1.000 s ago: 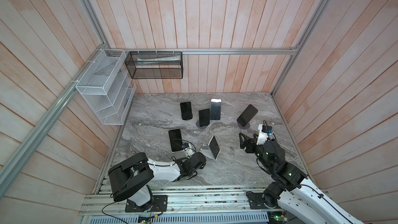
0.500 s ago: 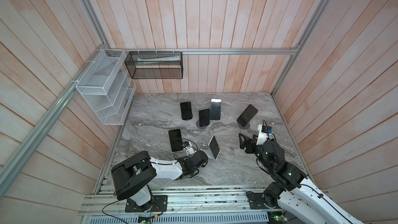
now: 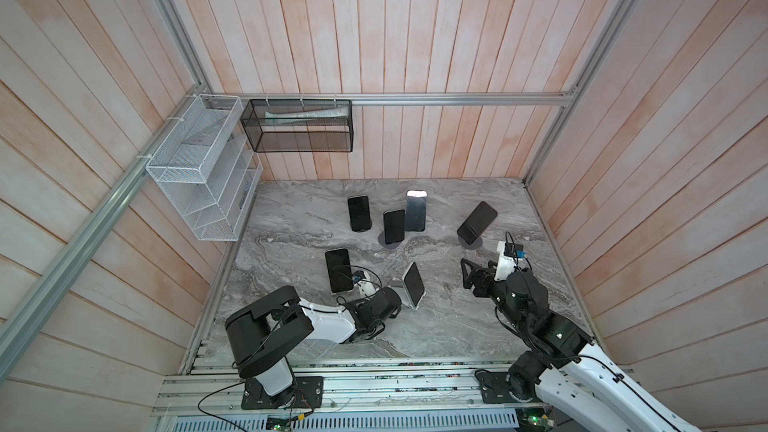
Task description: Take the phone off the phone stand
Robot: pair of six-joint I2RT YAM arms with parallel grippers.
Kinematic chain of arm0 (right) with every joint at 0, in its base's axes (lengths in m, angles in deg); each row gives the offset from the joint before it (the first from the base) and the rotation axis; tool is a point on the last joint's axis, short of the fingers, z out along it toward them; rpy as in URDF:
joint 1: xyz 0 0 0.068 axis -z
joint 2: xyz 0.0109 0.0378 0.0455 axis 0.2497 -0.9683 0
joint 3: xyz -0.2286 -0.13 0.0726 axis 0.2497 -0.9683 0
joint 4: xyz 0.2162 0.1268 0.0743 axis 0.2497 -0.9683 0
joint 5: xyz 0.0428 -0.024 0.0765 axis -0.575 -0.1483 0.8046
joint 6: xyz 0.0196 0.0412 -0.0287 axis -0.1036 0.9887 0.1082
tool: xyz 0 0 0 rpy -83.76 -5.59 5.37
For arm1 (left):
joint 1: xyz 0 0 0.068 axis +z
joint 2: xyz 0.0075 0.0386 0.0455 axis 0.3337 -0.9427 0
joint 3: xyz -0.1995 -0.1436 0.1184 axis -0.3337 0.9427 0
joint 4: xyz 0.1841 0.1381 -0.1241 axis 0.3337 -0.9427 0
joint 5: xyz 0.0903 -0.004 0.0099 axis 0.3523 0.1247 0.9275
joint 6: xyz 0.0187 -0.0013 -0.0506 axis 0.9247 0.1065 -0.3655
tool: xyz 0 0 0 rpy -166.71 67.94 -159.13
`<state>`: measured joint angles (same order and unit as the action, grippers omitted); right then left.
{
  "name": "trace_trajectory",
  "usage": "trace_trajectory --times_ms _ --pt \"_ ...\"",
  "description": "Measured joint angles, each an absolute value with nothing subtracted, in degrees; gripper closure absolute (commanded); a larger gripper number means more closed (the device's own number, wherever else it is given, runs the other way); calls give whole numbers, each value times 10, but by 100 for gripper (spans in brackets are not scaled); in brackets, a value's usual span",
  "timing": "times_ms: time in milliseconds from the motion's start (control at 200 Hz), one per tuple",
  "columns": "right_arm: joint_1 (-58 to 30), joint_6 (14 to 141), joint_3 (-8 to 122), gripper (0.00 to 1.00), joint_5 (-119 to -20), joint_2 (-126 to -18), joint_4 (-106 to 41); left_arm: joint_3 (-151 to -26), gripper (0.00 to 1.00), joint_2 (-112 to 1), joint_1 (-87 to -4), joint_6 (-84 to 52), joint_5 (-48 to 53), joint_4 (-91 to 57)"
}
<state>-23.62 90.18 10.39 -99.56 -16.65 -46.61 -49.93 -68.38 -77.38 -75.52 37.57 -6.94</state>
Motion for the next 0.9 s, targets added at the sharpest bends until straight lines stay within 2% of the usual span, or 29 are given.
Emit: trace_trajectory --times_ms 900 --pt "-236 901 112 13 -988 -189 -471 -528 100 -750 -741 -654 371 26"
